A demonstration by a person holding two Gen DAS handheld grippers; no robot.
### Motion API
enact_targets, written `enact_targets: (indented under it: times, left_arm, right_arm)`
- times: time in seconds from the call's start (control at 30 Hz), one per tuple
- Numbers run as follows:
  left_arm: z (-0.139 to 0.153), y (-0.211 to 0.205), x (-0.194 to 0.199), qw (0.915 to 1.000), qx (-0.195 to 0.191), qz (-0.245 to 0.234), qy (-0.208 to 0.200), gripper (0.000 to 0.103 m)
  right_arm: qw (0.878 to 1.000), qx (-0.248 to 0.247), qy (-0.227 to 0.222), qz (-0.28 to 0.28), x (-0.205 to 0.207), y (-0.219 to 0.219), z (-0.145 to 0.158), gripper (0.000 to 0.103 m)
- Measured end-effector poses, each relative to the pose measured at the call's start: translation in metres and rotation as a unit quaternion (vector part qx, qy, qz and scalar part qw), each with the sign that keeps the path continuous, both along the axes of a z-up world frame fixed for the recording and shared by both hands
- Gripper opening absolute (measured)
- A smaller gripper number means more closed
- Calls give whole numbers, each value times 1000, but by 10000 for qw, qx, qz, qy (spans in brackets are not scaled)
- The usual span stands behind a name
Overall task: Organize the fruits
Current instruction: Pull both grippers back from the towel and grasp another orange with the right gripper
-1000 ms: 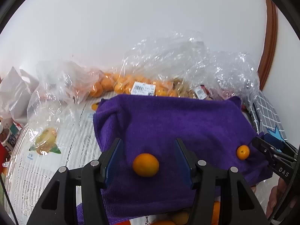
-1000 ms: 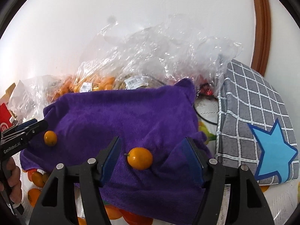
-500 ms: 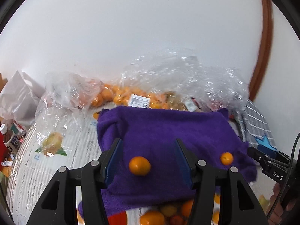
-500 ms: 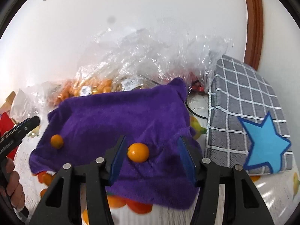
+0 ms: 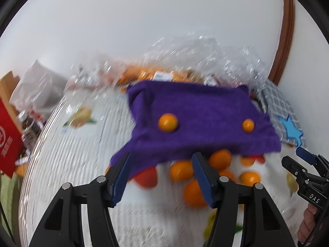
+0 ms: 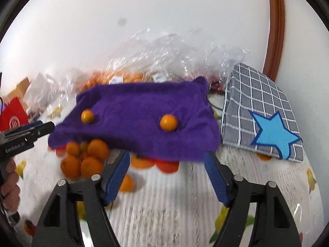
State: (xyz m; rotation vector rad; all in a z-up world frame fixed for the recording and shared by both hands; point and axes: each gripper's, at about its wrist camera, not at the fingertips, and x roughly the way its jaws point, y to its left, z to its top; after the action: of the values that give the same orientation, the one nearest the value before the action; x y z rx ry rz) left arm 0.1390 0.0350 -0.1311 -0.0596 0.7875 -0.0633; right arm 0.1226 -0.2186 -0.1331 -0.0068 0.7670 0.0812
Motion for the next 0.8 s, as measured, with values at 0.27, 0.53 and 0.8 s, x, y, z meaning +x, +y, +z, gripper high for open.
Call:
enact_targets:
  times: [0.27,0.53,0.8]
  left_arm:
    - [-31,32,-29,9990,45,215,399,62]
    - [-46,47,-30,9983,-163,205,511,62]
    - [-51,57,-22,9979,-197,221,576,62]
  right_arm:
    - [9991,95,383,128,-23,17,-33,74]
    - [9989,119,446,118,-17,24,-39,71]
    - [9980,144,597,163,-2,30,-45,70]
